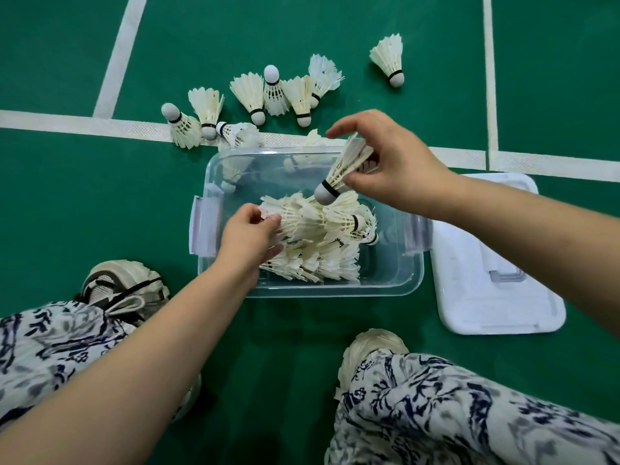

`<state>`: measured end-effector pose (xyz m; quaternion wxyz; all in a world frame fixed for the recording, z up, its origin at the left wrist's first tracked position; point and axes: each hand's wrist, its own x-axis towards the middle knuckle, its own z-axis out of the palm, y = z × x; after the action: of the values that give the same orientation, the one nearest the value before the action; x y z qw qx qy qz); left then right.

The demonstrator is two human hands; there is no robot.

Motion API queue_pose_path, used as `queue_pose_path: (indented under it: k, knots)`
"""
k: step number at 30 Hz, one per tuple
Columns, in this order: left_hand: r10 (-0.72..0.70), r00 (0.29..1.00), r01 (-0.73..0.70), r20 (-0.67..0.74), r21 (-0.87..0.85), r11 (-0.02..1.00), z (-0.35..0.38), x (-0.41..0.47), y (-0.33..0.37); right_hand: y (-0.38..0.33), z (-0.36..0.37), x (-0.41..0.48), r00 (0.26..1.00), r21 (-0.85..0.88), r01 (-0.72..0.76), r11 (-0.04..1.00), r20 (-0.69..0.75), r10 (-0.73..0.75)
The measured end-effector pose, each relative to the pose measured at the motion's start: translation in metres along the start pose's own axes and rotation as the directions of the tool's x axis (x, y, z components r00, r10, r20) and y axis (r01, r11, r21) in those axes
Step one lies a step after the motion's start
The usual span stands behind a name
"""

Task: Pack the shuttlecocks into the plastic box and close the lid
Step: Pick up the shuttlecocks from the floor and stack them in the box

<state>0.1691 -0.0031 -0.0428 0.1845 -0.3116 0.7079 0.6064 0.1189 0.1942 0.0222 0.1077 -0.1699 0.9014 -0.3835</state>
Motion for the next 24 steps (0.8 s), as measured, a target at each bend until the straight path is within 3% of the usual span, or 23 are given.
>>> queue_pose_path:
  k: [5, 9, 12, 16, 20, 24]
  knots:
    - [-0.147, 0.981, 0.136, 0.125, 0.092, 0.986, 0.005, 0.007, -0.005, 0.004, 0.002, -0.004, 0.999, 0.008, -0.023, 1.000, 0.048, 0.022]
    - [-0.099, 0.992, 0.081, 0.073, 0.223, 0.972, -0.002, 0.011, -0.007, 0.006, 0.004, -0.006, 0.996, 0.004, -0.026, 1.000, 0.082, 0.026]
    - [0.031, 0.999, -0.041, 0.030, 0.405, 0.913, -0.008, 0.007, 0.003, 0.005, 0.005, -0.006, 0.996, 0.012, -0.012, 1.000, 0.086, 0.011]
    - [0.245, 0.968, -0.239, 0.049, 0.464, 0.853, -0.017, -0.007, 0.033, 0.000, 0.005, -0.003, 0.997, -0.007, 0.032, 0.999, 0.075, -0.031]
    - [0.461, 0.868, -0.489, 0.184, 0.485, 0.725, -0.024, -0.024, 0.068, -0.007, 0.006, 0.001, 0.986, 0.002, 0.109, 0.994, 0.129, -0.108]
    - [0.477, 0.808, -0.587, 0.345, 0.415, 0.695, -0.027, -0.032, 0.087, -0.020, 0.011, 0.006, 0.967, 0.084, 0.158, 0.984, 0.190, -0.171]
